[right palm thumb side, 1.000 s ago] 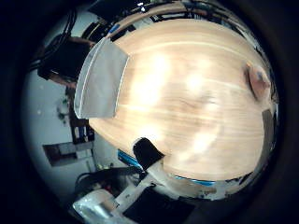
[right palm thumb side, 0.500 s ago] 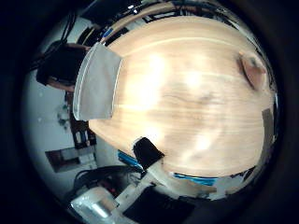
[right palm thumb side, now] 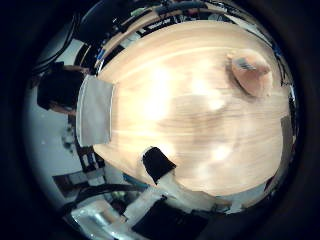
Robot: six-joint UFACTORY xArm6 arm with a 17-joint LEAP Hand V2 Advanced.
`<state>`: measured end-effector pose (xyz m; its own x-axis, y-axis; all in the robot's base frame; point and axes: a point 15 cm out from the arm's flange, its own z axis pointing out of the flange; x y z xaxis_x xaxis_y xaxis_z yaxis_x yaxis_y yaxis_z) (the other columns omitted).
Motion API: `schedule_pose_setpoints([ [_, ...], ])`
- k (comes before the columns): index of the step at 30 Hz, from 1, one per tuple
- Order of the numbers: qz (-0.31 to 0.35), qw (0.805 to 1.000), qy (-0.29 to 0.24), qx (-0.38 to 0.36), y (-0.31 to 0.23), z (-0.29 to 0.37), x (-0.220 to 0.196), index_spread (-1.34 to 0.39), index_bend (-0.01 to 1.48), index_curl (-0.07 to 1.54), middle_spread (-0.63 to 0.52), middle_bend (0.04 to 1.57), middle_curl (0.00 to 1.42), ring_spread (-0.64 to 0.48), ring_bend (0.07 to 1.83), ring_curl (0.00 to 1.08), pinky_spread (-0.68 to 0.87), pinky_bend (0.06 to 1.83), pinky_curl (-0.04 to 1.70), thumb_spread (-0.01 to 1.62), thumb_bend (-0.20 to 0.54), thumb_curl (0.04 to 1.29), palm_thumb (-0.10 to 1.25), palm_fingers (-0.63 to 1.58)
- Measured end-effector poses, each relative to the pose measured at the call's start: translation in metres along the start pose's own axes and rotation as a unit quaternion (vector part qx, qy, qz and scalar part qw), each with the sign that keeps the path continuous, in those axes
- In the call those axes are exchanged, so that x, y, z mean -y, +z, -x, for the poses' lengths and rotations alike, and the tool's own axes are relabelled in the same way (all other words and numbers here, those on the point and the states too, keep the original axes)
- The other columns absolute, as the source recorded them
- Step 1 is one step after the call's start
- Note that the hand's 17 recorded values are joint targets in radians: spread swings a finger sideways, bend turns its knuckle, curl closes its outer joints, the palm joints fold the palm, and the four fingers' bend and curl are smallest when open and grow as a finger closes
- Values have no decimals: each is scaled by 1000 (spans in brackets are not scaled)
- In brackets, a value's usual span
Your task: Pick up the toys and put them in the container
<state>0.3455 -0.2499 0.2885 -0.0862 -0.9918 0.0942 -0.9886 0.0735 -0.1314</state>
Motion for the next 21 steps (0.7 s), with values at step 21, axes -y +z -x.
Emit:
schedule_pose_setpoints([
  [21,13,999,40,8,94,-88,75,-459,176,306,-146,343,359,-81,638,180,391,841,78,970,-28,293,160,333],
])
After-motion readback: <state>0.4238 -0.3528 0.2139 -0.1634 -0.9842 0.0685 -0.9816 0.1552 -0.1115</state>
